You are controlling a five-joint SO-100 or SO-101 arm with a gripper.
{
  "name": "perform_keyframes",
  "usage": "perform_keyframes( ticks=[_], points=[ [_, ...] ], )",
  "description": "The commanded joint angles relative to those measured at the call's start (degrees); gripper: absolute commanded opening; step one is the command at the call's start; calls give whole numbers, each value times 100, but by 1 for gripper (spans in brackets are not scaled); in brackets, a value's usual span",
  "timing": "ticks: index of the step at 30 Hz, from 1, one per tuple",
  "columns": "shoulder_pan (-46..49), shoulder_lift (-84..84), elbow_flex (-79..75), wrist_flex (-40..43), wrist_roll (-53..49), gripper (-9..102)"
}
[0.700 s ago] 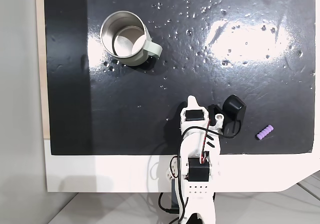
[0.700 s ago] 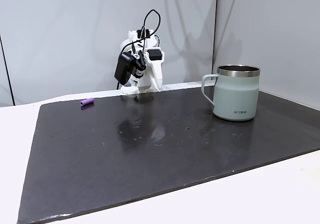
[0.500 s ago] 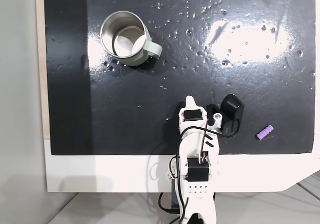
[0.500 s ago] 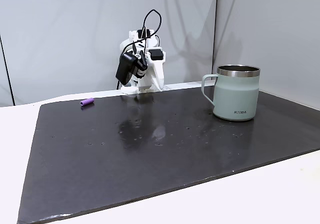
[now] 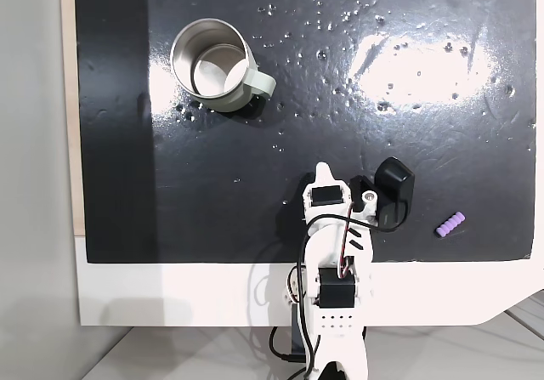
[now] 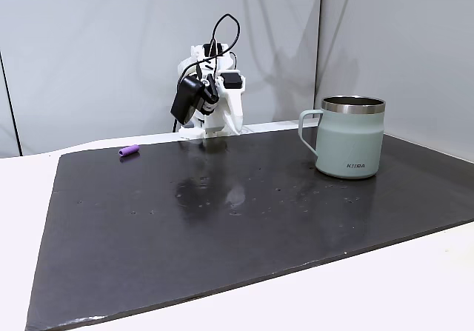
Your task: Grasp a pengrip and put it in the cup.
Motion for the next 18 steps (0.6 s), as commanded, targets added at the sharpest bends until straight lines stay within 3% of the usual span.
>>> perform_keyframes(
  ticks=[1, 10, 18],
  points=[
    [211, 44, -668, 35, -404, 0],
    [650, -747, -2206, 1090, -1705, 0],
    [659, -2338, -4641, 2707, -2145, 0]
  ],
)
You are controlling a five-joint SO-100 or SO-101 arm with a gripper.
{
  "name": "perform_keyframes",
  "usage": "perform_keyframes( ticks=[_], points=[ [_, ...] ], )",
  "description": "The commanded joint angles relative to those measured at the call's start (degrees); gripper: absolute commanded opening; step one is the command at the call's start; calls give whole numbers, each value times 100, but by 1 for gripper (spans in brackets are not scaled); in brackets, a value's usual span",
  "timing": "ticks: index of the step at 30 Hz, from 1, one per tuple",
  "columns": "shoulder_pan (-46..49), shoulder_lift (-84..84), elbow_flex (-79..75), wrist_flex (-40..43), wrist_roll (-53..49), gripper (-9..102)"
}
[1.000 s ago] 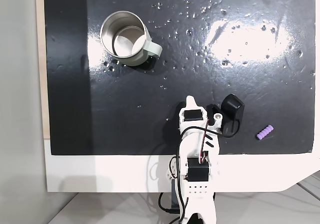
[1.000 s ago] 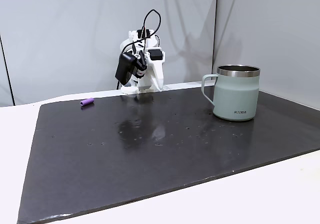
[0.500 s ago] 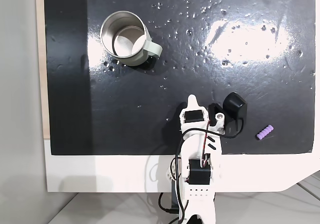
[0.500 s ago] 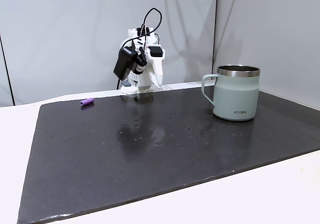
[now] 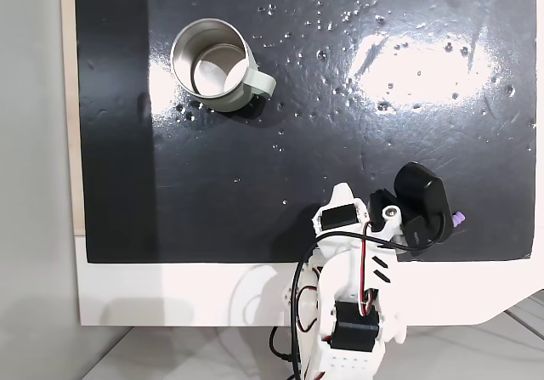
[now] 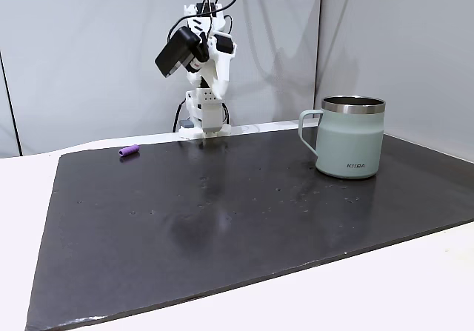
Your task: Grasp a pengrip and put it in the cup.
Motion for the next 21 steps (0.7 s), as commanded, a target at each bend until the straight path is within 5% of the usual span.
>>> perform_keyframes(
  ticks=[1, 10, 21],
  points=[
    [79, -360, -1169, 510, -413, 0],
    [879, -123, -1450, 1230, -1951, 1],
    [2259, -2461, -3410, 1679, -3023, 4]
  ],
)
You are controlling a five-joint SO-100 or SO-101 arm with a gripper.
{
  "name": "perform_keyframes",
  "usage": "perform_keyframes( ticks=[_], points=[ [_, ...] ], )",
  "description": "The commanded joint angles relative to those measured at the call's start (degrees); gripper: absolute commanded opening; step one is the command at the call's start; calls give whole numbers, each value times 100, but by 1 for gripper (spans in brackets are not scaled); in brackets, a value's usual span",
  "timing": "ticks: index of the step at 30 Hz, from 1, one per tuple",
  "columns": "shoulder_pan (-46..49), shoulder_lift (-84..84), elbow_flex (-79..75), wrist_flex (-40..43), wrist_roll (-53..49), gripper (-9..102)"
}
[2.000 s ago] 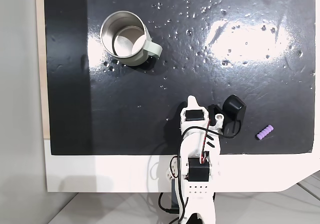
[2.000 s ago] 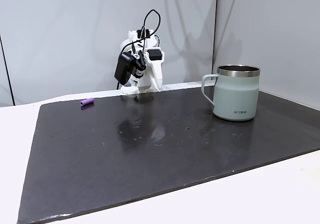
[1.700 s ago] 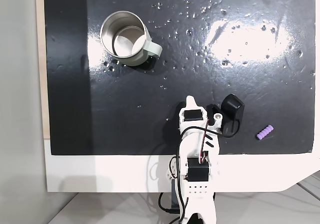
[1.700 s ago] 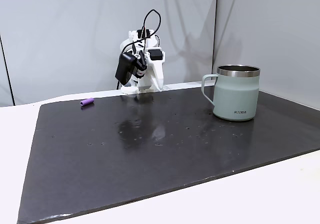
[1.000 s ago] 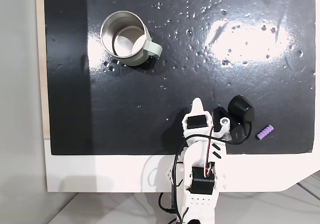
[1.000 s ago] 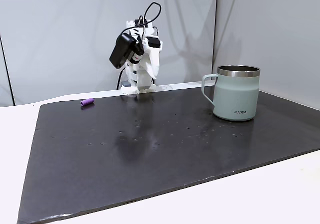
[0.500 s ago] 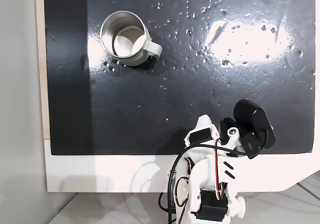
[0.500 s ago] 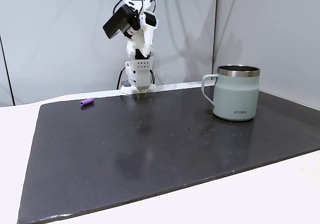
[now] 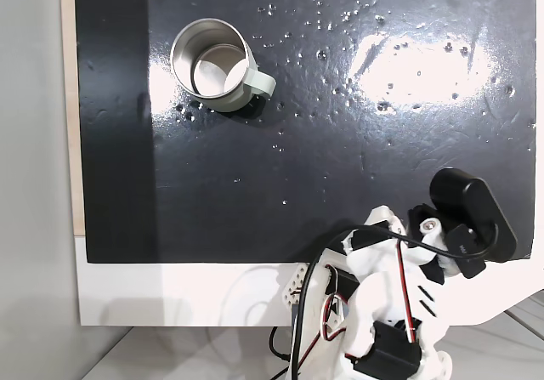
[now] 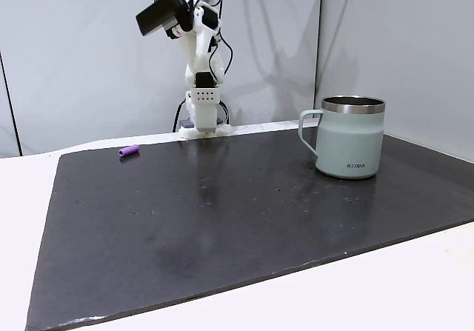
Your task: Grasp a pengrip and put it in the cup.
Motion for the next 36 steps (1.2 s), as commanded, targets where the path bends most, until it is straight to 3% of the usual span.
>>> perform_keyframes(
  ticks=[1, 19, 27, 36],
  points=[
    [642, -686, -782, 35, -545, 6],
    [3138, -2575, -1318, -97, -3313, 10],
    [3841, -2971, -888, -1081, -4421, 17],
    [3691, -3023, 18, -2338, -4315, 26]
  ],
)
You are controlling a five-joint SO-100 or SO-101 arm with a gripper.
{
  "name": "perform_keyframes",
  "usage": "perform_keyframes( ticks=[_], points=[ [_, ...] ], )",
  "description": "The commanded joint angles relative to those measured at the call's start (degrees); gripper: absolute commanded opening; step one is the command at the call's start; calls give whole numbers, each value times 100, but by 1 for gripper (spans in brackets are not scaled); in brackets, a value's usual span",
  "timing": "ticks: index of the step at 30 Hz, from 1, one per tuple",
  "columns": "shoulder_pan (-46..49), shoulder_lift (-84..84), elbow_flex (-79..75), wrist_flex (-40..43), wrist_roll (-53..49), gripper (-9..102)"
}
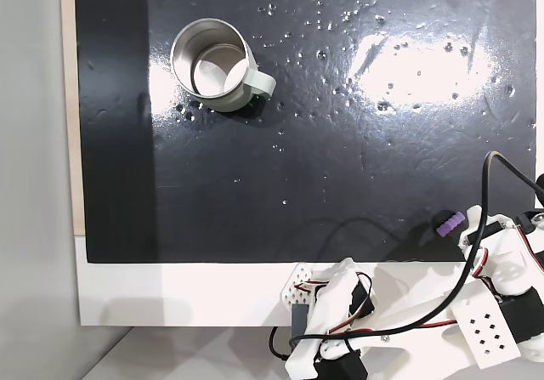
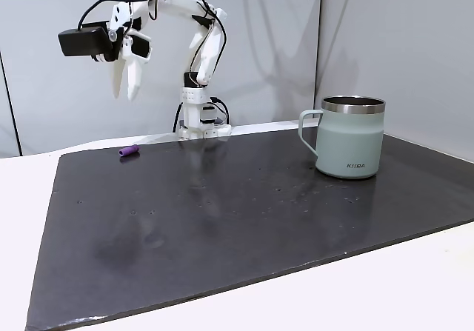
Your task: Grasp a pengrip and put it in the cup.
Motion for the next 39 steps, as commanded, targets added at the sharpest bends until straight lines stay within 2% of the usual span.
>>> perform_keyframes(
  ticks=[1, 17, 26, 39],
  points=[
    [-88, 132, 246, -352, 18, 26],
    [439, 475, 2083, -1608, -1354, 26],
    [439, 70, 2347, -2320, -1424, 26],
    [422, 0, 3516, -3586, -1688, 26]
  ],
)
